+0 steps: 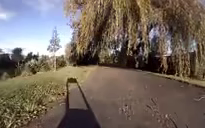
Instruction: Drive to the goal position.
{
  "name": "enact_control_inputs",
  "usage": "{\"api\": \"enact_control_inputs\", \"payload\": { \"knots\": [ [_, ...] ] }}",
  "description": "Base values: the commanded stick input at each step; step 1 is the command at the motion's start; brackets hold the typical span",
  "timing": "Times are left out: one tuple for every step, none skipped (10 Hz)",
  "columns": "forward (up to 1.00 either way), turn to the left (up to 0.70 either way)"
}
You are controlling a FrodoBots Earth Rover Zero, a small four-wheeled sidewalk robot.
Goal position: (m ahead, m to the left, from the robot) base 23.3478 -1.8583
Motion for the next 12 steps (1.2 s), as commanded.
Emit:
{"api": "enact_control_inputs", "payload": {
  "knots": [
    [1.0, 0.0],
    [1.0, 0.0],
    [1.0, 0.0],
    [1.0, 0.0],
    [1.0, 0.0],
    [1.0, 0.0],
    [1.0, 0.0],
    [1.0, 0.0],
    [1.0, 0.0],
    [1.0, 0.0],
    [1.0, 0.0],
    [1.0, 0.0]
  ]
}}
